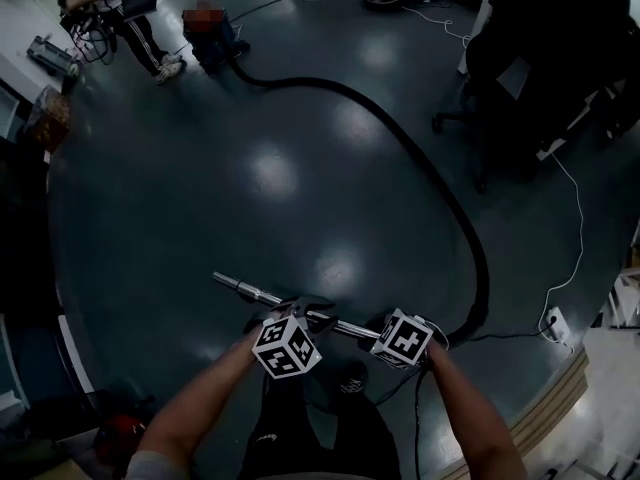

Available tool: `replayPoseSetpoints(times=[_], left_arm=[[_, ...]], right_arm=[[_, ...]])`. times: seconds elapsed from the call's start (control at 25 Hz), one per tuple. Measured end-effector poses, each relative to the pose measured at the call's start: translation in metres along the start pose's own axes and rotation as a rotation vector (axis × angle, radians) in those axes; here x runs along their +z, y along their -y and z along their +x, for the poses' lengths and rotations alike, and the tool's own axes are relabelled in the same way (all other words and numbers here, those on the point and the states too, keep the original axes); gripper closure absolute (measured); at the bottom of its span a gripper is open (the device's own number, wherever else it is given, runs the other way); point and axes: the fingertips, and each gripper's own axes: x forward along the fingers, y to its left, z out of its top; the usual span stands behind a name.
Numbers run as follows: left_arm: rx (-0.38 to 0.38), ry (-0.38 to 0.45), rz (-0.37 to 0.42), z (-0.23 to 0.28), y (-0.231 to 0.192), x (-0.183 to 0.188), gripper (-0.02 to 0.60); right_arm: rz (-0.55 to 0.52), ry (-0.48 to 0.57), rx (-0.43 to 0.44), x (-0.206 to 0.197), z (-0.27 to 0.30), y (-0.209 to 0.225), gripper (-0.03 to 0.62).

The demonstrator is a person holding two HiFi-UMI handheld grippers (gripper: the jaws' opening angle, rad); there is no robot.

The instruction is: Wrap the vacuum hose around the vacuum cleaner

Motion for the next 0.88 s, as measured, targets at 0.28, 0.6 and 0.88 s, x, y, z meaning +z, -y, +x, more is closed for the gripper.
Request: replayPoseSetpoints(times=[0.28, 0.6, 0.88], left_arm=[[-0.165, -0.024, 0.089, -0.03, 0.019, 0.045, 0.408], [-0.341, -0.063, 0.269, -0.05, 0.006, 0.051, 0.377], [-0.435, -0.049, 0.34, -0.072, -0.035, 0.047, 0.379]], right_arm=[[-0.055, -0.021, 0.001, 0.028, -0.063, -0.017, 0.428], [-0.102, -0.024, -0.041, 0.089, -0.102, -0.021, 0.428], [-0.13, -0.046, -0.087, 0.157, -0.119, -0.009, 0.428]])
